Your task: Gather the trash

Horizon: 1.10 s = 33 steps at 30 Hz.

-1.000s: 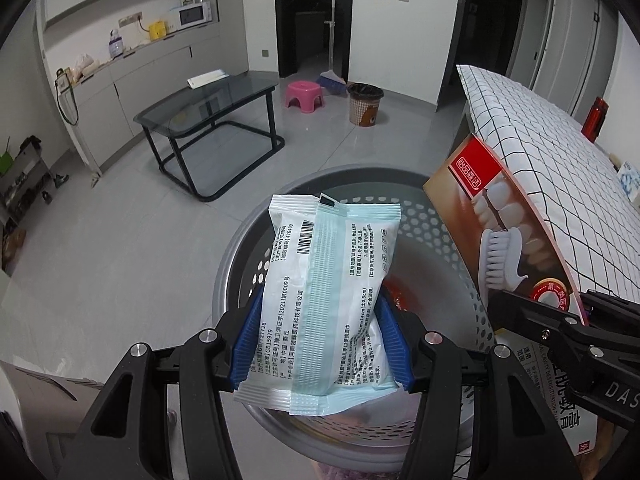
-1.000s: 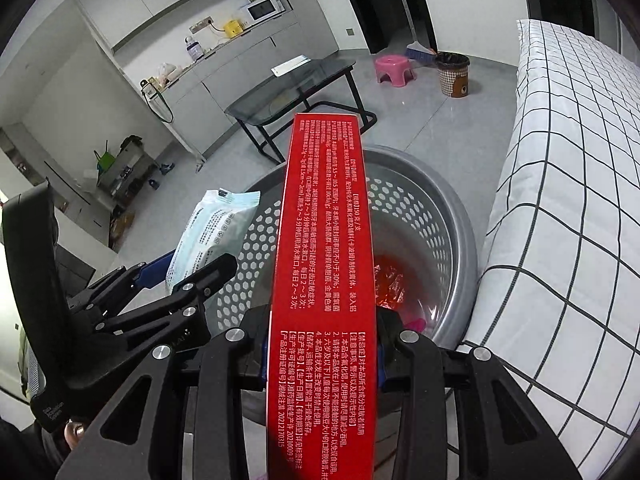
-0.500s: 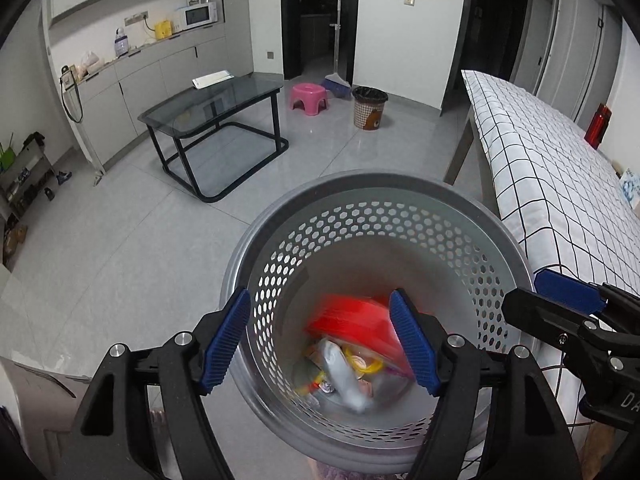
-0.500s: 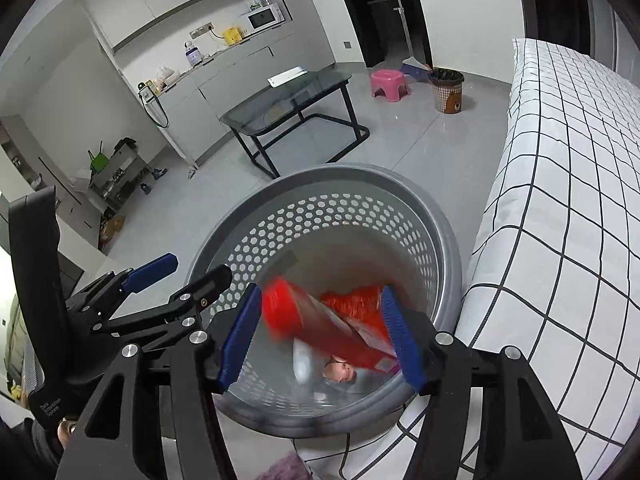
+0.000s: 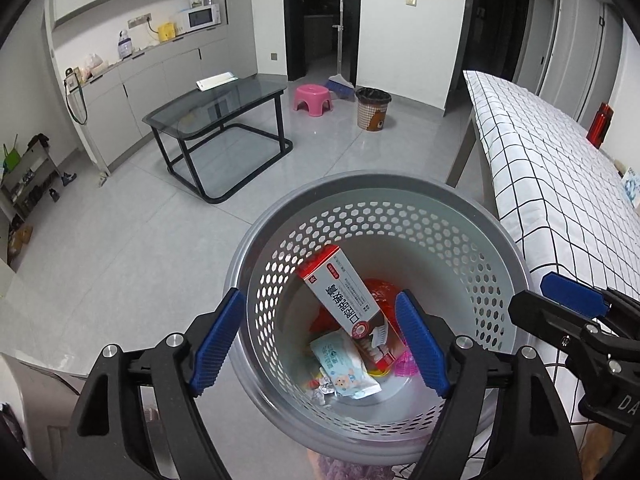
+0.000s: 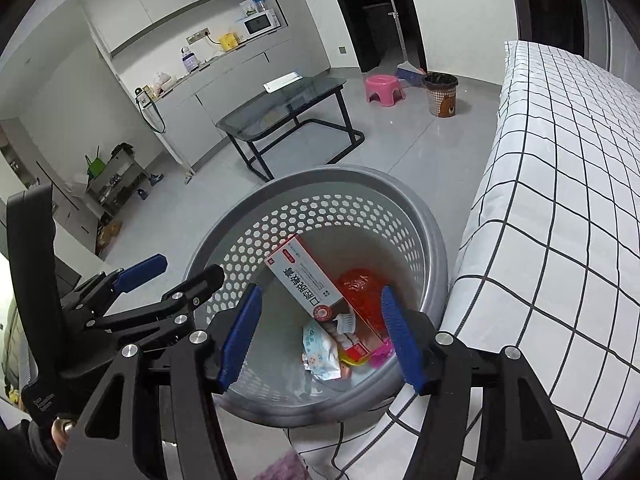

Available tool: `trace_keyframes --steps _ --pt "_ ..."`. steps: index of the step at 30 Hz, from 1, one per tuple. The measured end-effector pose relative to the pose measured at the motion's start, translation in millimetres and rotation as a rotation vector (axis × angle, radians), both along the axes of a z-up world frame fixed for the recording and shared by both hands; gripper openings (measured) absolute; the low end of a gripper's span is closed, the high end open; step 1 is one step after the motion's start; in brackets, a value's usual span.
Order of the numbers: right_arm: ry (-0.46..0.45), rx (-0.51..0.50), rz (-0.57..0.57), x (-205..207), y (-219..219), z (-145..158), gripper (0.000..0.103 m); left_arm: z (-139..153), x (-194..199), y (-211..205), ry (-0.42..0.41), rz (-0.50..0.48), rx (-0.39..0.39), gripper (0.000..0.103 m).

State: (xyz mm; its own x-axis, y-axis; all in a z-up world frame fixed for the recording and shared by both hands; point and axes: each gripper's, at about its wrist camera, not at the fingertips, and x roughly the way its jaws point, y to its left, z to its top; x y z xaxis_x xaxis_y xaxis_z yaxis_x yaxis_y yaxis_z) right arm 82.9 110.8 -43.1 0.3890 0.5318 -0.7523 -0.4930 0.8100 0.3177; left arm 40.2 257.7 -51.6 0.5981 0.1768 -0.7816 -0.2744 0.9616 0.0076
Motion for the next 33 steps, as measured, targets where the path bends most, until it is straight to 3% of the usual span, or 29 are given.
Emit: trace_keyframes --steps 15,33 --pt "-0.020 -0.016 -0.023 -9.5 -8.5 4.3 0.060 8.2 -8.0 -3.4 -0.015 0.015 0.014 0.090" --pt "-0.074 -0.023 -0.060 -17.6 -18.9 11.0 0.068 16.0 -15.8 -7.2 -0.022 0.021 0.041 0.094"
